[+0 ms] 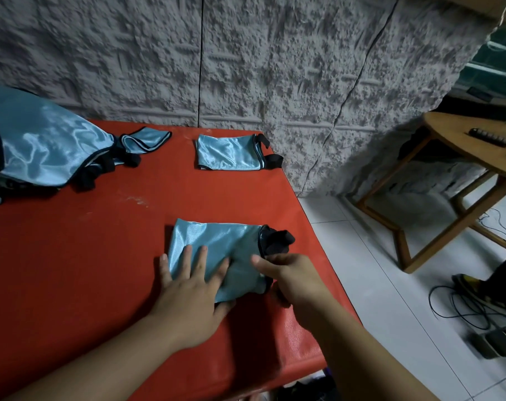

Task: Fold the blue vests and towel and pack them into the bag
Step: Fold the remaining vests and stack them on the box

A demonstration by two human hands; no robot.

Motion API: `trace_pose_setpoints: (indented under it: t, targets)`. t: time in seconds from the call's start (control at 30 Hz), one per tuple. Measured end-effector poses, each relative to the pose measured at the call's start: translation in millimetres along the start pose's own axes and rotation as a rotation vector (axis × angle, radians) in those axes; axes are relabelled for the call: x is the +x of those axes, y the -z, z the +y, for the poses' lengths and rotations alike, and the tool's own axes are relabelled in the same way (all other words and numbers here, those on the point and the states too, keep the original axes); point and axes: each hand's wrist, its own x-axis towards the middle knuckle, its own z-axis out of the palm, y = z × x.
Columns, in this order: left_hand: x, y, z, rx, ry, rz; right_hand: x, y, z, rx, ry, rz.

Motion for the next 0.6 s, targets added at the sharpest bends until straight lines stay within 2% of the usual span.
trace_pose_setpoints:
  t: [0.1, 0.2, 0.27, 0.33, 0.47, 0.6]
  targets:
    - [1.0, 0.5, 0.3, 0.015, 0.001, -0.003, 6.0, -9.6, -7.8, -0.075, 0.020, 0.091]
    - [-0.2, 5.1, 1.4, 0.012, 0.013, -0.014, 6.4, -5.5, -5.4, 0.201, -0.012, 0.080]
    - [-1.0, 5.3, 2.0, 0.005, 0.023, -0.027, 1.2, 2.2, -1.5, 0.267, 0.006, 0.034]
    - [-1.0, 4.4, 1.9, -0.012, 0.030, -0.008, -5.8, 8.7, 6.8, 0.204, 0.057, -0.025]
    - [1.9, 4.7, 1.4, 0.005, 0.037, -0.028, -18.2, 11.5, 24.1, -0.119, 0.127, -0.206]
    - [2.6, 11.1, 1.0, 0.010, 0.029, -0.067, -16.6, 9.1, 38.5, -0.288, 0.197, -0.081]
